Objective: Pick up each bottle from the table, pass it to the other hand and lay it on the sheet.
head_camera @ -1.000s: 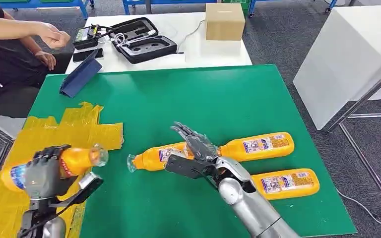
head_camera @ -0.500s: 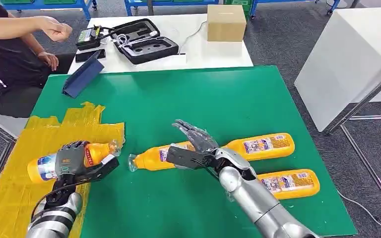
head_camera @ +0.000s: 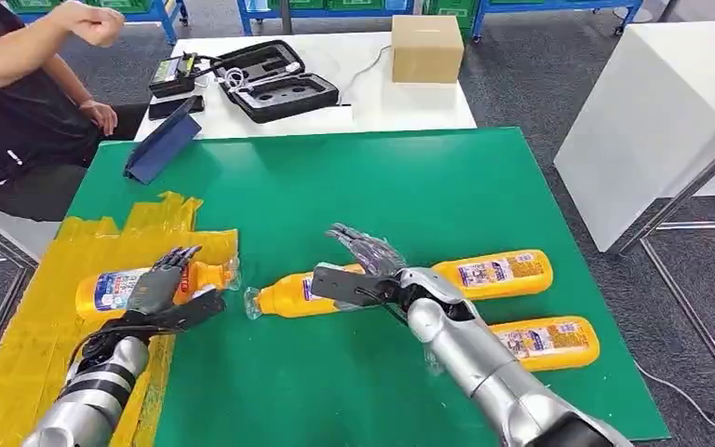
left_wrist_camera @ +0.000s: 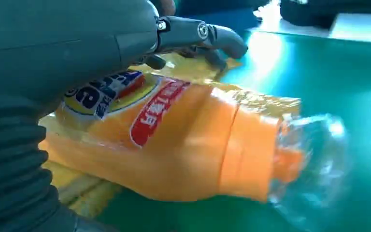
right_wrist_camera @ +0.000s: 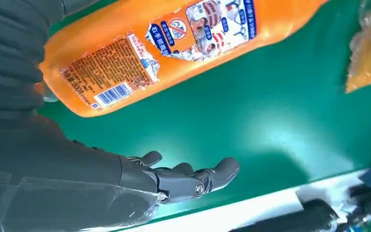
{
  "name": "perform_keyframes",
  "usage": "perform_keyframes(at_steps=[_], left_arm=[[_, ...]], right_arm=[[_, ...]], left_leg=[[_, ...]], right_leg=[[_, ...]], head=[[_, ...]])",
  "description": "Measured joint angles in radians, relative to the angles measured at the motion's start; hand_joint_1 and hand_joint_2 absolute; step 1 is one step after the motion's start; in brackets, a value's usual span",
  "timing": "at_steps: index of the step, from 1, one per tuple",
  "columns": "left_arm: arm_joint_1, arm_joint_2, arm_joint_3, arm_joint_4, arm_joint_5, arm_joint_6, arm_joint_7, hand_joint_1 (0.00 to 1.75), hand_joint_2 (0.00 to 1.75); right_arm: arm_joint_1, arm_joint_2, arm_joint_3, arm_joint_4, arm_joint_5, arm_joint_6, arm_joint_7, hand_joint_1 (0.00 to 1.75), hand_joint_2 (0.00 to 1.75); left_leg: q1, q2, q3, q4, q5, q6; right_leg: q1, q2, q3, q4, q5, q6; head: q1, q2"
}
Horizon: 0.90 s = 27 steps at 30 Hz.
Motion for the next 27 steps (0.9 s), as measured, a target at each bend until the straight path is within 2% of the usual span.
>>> perform_keyframes(at_steps=[5,9,11,14,17,21,27], left_arm=[[0.062,0.038,-0.013,-0.065,0.265,-0.238,-0.230,0.00,0.00],[0.182,0.076,-0.063,-0.222,0.564,-0.465,-0.264,0.00,0.00],[0.268,0.106,-0.129,-0.357,0.785,-0.577,-0.265,0.00,0.00],[0.396,0.142,-0.213,-0.506,0.938,-0.646,-0.265,0.00,0.00],[0.472,0.158,-0.275,-0.655,1.079,-0.741,-0.265,0.00,0.00],[0.532,0.164,-0.328,-0.840,1.168,-0.833,-0.265,0.00,0.00],[0.573,0.164,-0.363,-0.971,1.175,-0.848,-0.265,0.00,0.00]], right_arm=[[-0.040,0.002,0.016,0.091,0.017,0.007,-0.018,0.00,1.75],[-0.066,0.004,0.028,0.163,0.017,0.006,-0.026,0.00,1.75],[-0.076,0.006,0.033,0.208,0.021,0.004,-0.032,0.00,1.75],[-0.084,0.017,0.043,0.259,0.032,-0.002,-0.033,0.00,1.75],[-0.099,0.034,0.058,0.306,0.046,-0.007,-0.033,0.00,1.75],[-0.120,0.053,0.076,0.357,0.061,-0.006,-0.035,0.00,1.75],[-0.138,0.070,0.092,0.399,0.067,-0.005,-0.035,0.00,1.75]], left_leg=[[-0.002,0.001,0.002,-0.001,0.000,0.000],[-0.002,0.003,0.003,-0.001,0.000,0.000],[-0.002,0.003,0.001,-0.001,0.000,0.000],[0.000,0.005,-0.008,0.000,0.001,0.001],[0.000,0.005,-0.012,0.001,0.001,0.001],[0.000,0.006,-0.012,0.001,0.001,0.001],[0.001,0.007,-0.012,0.000,0.000,0.001]], right_leg=[[-0.001,0.000,0.002,0.000,0.000,0.000],[-0.001,0.002,0.002,0.000,0.000,0.000],[-0.001,0.003,-0.002,0.000,0.000,0.000],[-0.001,0.005,-0.012,0.000,0.001,0.000],[-0.001,0.005,-0.016,0.000,0.001,0.001],[-0.001,0.005,-0.017,0.000,0.001,0.001],[-0.001,0.005,-0.017,0.000,0.001,0.001]], head=[[-0.001,0.000],[0.000,0.000],[0.000,0.000],[0.000,0.000],[0.000,0.000],[0.000,0.000],[0.000,0.000]])
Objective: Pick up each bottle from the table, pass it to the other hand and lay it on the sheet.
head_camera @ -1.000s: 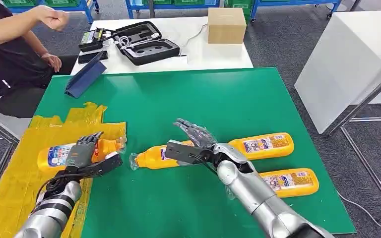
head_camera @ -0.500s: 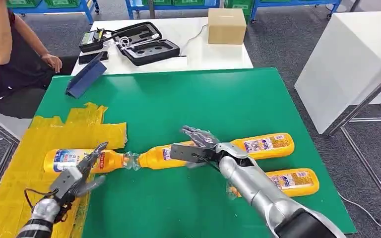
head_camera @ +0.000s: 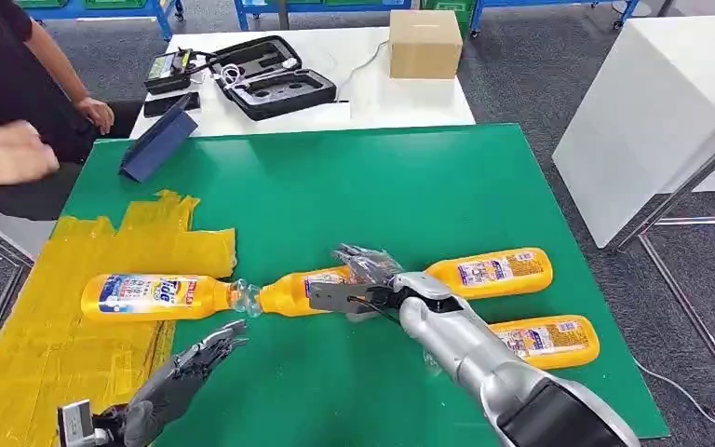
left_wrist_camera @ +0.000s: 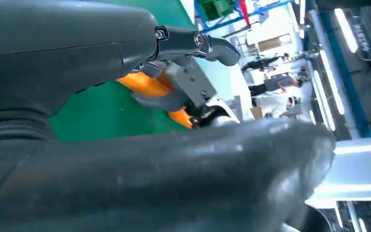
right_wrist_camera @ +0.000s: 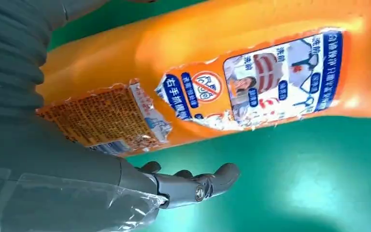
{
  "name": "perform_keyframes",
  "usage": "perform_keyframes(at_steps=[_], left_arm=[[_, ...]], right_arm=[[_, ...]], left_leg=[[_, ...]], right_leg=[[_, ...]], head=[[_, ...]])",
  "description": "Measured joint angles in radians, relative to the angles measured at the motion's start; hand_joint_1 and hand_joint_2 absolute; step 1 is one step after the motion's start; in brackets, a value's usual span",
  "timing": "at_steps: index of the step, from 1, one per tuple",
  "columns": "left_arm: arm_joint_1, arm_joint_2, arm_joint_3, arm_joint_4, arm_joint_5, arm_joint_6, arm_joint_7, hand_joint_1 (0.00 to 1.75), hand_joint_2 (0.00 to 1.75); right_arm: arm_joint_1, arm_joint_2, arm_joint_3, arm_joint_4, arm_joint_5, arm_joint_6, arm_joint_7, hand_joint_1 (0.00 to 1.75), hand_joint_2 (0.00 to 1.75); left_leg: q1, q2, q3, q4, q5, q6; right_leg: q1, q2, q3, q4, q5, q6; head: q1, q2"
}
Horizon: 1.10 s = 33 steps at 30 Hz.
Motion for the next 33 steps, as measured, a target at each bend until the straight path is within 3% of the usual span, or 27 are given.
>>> perform_keyframes(at_steps=[2,4,33], left_arm=[[0.009,0.001,-0.006,-0.031,0.000,0.000,0.000,0.00,0.00],[0.011,0.002,-0.011,-0.044,0.001,0.000,0.000,0.00,0.00],[0.009,-0.073,0.024,-0.064,0.051,-0.072,0.000,0.00,0.00]], right_arm=[[-0.005,0.004,0.007,0.013,0.000,0.000,0.000,0.00,1.75],[-0.008,0.005,0.011,0.017,0.000,0.000,0.000,1.75,1.75],[-0.058,0.022,0.049,0.097,0.017,0.074,0.018,1.75,1.75]], left_leg=[[0.000,0.001,0.001,0.000,0.000,0.000],[0.000,0.000,0.002,0.000,0.000,0.000],[0.000,0.006,0.006,0.000,-0.001,-0.001]], right_leg=[[0.000,0.000,0.000,0.000,0.000,0.000],[0.000,0.000,0.001,0.000,0.000,0.000],[0.001,0.004,-0.007,0.000,0.002,-0.003]], head=[[0.000,0.000],[0.000,0.000],[0.000,0.000]])
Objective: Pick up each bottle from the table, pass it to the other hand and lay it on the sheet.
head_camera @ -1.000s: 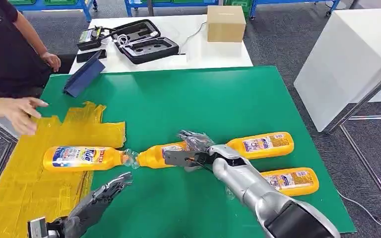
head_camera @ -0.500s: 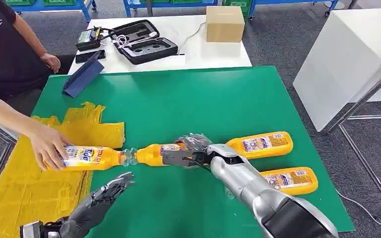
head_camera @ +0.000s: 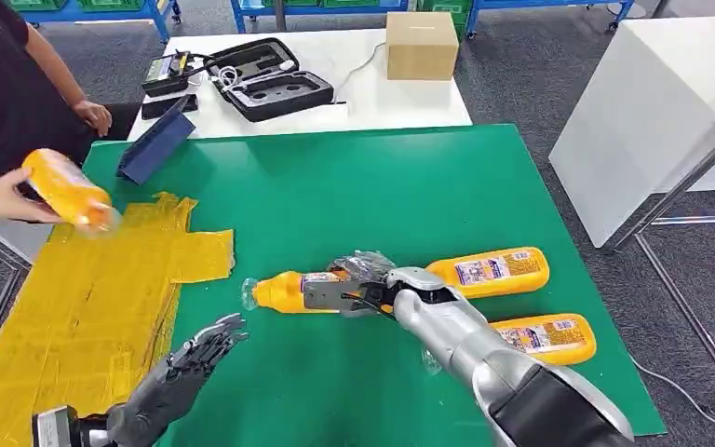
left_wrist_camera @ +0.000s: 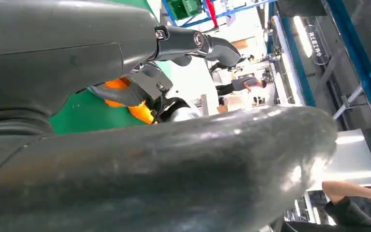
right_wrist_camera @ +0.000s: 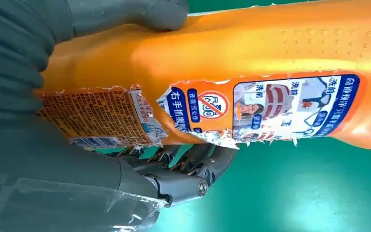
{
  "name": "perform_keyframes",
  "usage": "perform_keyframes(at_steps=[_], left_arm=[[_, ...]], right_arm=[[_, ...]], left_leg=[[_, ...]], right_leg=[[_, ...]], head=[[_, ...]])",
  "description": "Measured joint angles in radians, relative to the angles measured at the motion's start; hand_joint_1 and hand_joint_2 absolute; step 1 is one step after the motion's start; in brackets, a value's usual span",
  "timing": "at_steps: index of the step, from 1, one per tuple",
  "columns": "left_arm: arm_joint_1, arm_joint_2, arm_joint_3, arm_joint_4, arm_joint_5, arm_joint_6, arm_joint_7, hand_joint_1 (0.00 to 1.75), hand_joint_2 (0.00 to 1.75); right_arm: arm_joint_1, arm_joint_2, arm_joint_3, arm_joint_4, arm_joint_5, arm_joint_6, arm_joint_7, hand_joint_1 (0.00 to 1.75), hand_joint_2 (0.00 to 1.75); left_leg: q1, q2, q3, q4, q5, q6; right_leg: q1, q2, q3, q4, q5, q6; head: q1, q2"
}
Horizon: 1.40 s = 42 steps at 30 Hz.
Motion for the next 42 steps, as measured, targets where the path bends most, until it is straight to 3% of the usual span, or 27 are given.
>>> perform_keyframes(at_steps=[6,7,8,13,20,26,31,42], left_arm=[[-0.028,-0.053,0.053,0.057,0.072,0.024,0.012,0.00,0.00],[-0.030,-0.066,0.066,0.063,0.084,0.046,0.023,0.00,1.75],[-0.030,-0.079,0.080,0.065,0.090,0.071,0.040,0.00,1.75],[0.001,-0.134,0.159,0.057,0.136,0.129,0.098,0.00,1.75],[0.077,-0.263,0.256,0.021,0.344,0.103,0.238,0.00,1.75],[0.127,-0.375,0.269,-0.027,0.334,0.157,0.272,0.00,1.75],[0.141,-0.405,0.263,-0.025,0.375,0.102,0.296,0.00,1.75],[0.152,-0.418,0.248,-0.017,0.377,0.095,0.313,0.00,1.75]], right_arm=[[0.005,0.003,0.005,0.003,-0.020,-0.036,0.001,1.75,1.75],[0.015,0.005,0.003,0.000,-0.033,-0.065,-0.005,1.75,1.75],[0.028,0.007,-0.002,-0.011,-0.045,-0.098,-0.008,1.75,1.75],[0.164,-0.004,-0.080,-0.202,-0.136,-0.190,-0.041,1.75,1.75],[0.398,0.000,-0.255,-0.590,-0.208,-0.166,-0.073,1.75,1.75],[0.520,0.018,-0.314,-0.823,-0.164,-0.178,-0.089,1.75,1.75],[0.568,0.035,-0.313,-0.942,-0.140,-0.193,-0.099,1.75,1.75],[0.593,0.044,-0.304,-1.017,-0.107,-0.216,-0.122,1.75,1.75]], left_leg=[[0.000,0.000,0.000,0.000,0.000,0.000],[0.000,0.000,0.000,0.000,0.000,0.000],[0.000,0.000,0.000,0.000,0.000,0.000],[0.000,0.002,-0.002,0.000,0.000,0.000],[0.000,-0.001,-0.013,0.000,0.001,0.000],[0.000,-0.001,-0.018,0.000,0.000,0.000],[0.000,0.000,-0.018,0.000,0.000,0.000],[0.000,0.000,-0.018,0.000,0.001,0.000]], right_leg=[[0.000,0.000,0.001,0.000,0.000,0.000],[0.000,0.000,0.002,0.000,0.000,0.000],[0.000,0.000,0.009,0.000,0.000,0.000],[0.001,0.001,0.009,0.000,0.001,0.000],[0.001,0.000,-0.001,0.000,0.001,0.000],[0.000,0.000,-0.006,0.000,0.001,0.000],[0.000,0.000,-0.007,0.000,0.001,0.000],[0.001,0.000,-0.007,0.000,0.001,0.000]], head=[[0.000,0.000],[0.000,0.000],[0.000,0.000],[0.000,0.000],[0.000,0.000],[0.000,0.000],[0.000,0.000],[0.000,0.000]])
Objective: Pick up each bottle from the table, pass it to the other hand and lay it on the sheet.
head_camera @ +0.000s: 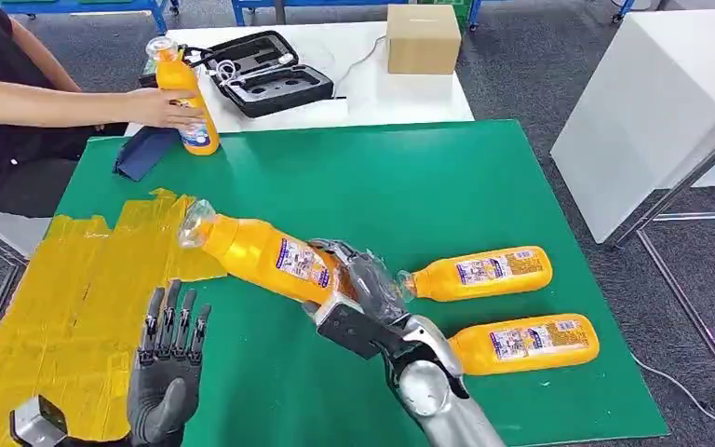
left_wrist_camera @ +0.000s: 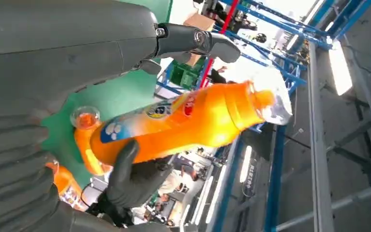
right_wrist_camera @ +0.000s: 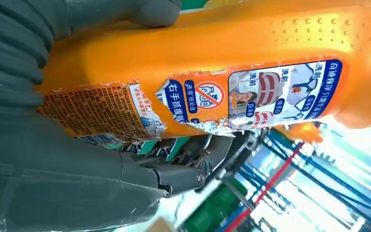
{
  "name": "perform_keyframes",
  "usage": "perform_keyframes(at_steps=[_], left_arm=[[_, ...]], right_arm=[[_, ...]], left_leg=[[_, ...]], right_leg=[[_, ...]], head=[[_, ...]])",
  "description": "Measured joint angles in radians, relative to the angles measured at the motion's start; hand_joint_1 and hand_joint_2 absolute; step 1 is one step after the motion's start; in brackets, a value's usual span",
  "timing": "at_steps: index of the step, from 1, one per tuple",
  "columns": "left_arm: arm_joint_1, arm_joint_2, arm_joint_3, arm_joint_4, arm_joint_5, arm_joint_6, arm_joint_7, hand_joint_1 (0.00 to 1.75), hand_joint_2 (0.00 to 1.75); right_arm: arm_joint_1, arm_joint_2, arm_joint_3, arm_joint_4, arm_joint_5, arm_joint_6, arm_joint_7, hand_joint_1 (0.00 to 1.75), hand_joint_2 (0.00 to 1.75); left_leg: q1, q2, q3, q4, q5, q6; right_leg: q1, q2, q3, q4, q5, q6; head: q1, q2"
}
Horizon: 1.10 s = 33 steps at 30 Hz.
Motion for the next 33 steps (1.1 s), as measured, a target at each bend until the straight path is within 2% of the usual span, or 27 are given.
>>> perform_keyframes(at_steps=[12,26,33], left_arm=[[-0.001,0.016,-0.145,0.047,-0.055,0.043,-0.040,0.00,1.75],[-0.002,0.045,-0.190,0.067,-0.039,0.085,-0.063,0.00,1.75],[0.022,0.067,-0.195,0.072,-0.016,0.111,-0.083,0.00,1.75]], right_arm=[[0.004,0.027,0.121,-0.021,0.045,-0.005,0.003,1.75,1.75],[0.003,0.036,0.158,-0.011,0.077,-0.006,0.004,1.75,1.75],[0.006,0.055,0.261,0.037,0.147,-0.026,-0.004,1.75,1.75]], left_leg=[[0.000,0.000,0.000,0.000,0.000,0.000],[0.000,0.000,0.000,0.000,0.000,0.000],[0.001,0.001,0.000,0.000,0.000,0.000]], right_leg=[[0.000,0.000,0.000,0.000,0.000,0.000],[0.000,0.000,0.000,0.000,0.000,0.000],[0.000,0.000,-0.001,0.000,0.000,0.000]], head=[[0.000,0.000],[0.000,0.000],[0.000,0.000]])
